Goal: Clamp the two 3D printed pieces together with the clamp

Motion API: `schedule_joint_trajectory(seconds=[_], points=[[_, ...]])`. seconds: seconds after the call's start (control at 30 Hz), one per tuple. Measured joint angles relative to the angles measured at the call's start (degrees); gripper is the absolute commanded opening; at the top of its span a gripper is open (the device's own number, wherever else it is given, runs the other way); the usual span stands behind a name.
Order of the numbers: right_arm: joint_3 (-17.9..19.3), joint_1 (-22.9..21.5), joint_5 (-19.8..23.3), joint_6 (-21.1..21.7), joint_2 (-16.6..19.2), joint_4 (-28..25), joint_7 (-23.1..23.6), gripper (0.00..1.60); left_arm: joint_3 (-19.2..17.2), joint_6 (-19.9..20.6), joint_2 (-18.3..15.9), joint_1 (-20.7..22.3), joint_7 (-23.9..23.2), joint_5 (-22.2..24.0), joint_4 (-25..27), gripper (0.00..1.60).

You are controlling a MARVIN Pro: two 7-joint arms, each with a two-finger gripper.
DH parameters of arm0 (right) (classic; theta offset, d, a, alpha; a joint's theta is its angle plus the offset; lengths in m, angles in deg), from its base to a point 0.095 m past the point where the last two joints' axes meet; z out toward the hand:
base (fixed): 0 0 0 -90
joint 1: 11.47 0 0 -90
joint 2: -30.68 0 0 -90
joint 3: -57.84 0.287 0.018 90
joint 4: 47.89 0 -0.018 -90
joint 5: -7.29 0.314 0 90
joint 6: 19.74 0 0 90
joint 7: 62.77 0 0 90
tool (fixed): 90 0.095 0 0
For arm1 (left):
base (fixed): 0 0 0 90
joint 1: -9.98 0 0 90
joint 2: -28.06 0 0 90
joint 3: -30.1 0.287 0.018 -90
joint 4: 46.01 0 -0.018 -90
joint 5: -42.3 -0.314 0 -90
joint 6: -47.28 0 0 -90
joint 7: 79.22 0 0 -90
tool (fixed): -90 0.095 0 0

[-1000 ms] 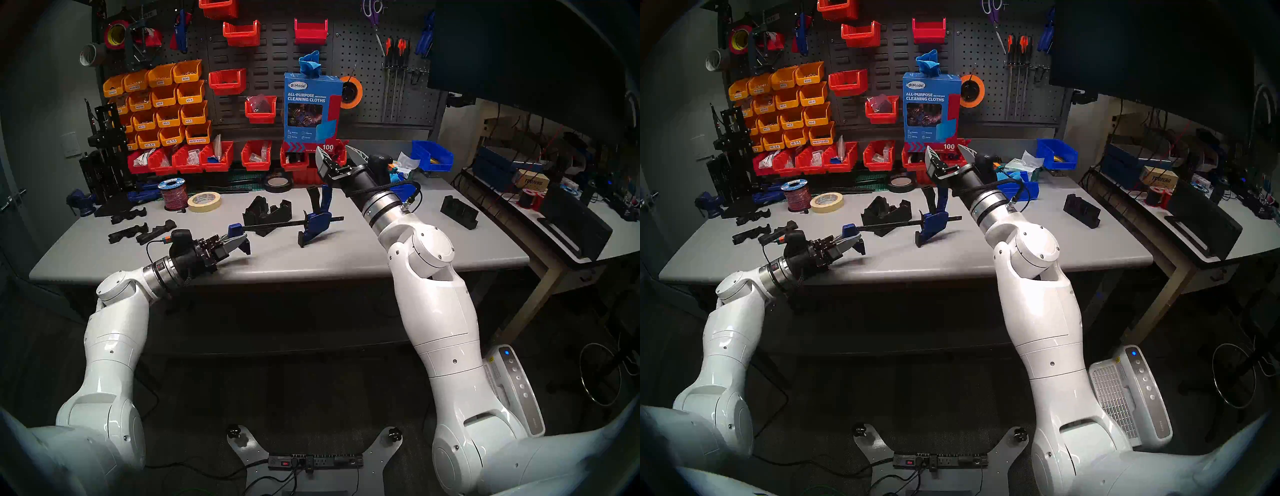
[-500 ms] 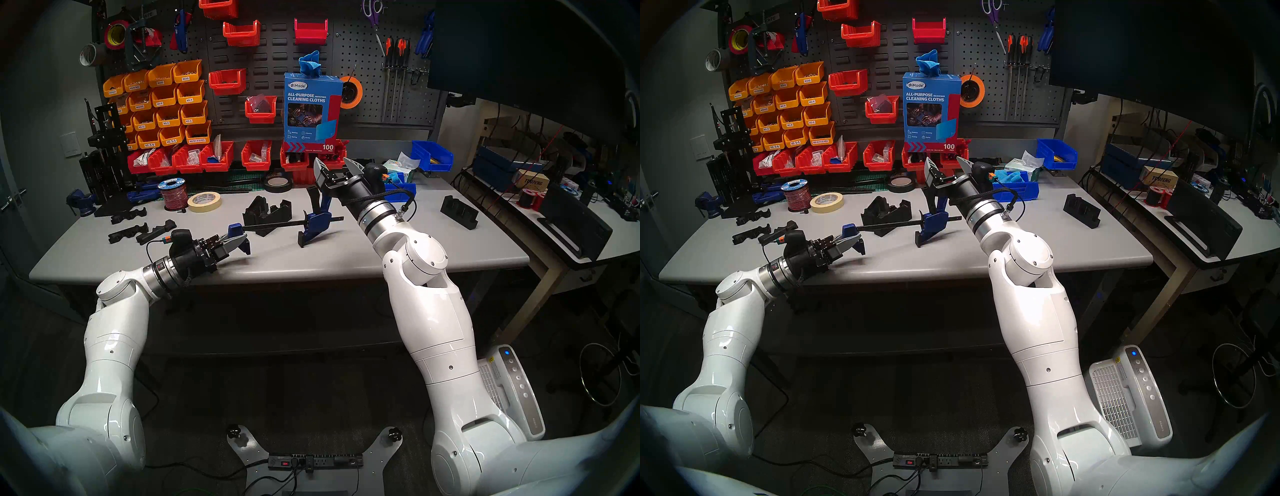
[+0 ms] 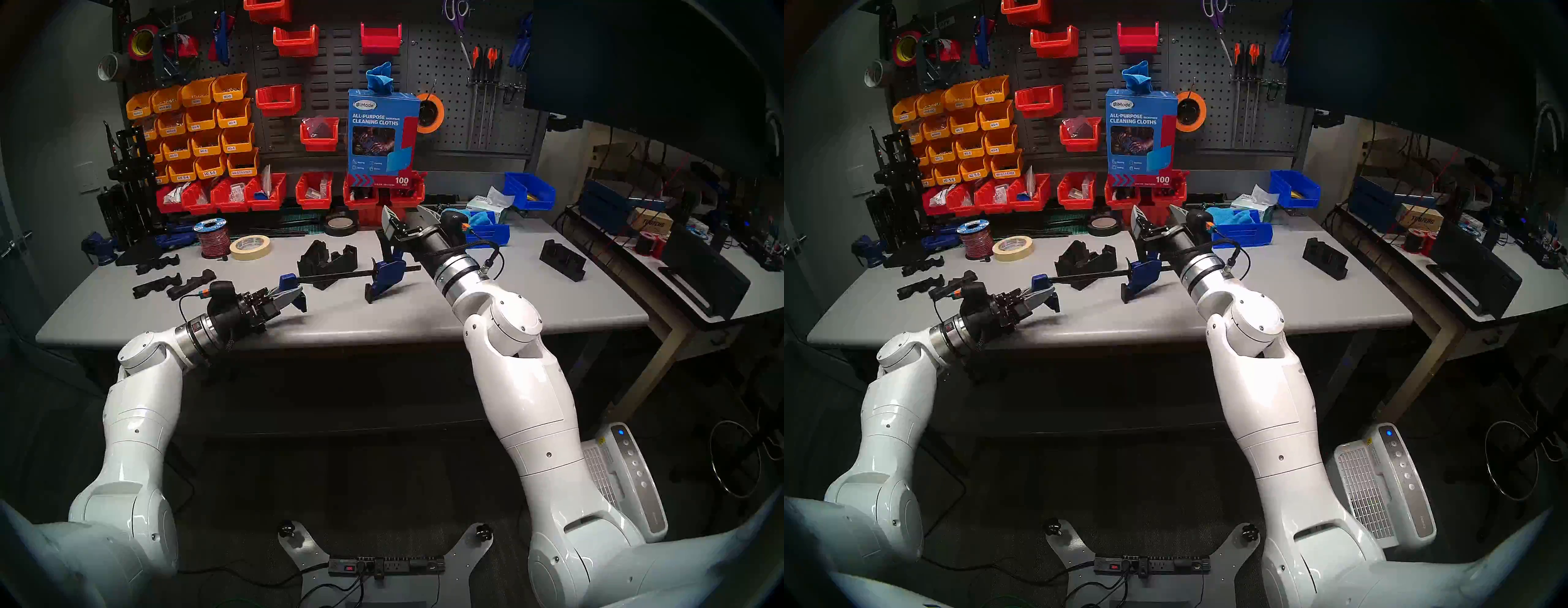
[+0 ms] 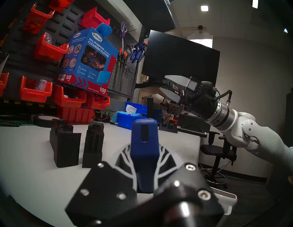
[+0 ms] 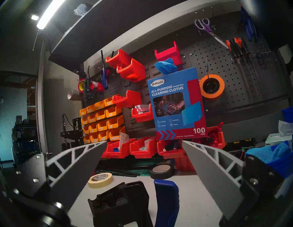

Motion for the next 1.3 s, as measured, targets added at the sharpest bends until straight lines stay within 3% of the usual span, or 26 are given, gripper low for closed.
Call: schedule_joint_trajectory(seconds=[1.3], points=[[-0.1, 1.1, 0.0, 1.6, 0.0, 0.9, 0.2, 1.60, -0.1, 0.0, 0.0, 0.0, -0.1, -0.1, 0.0, 0.00]])
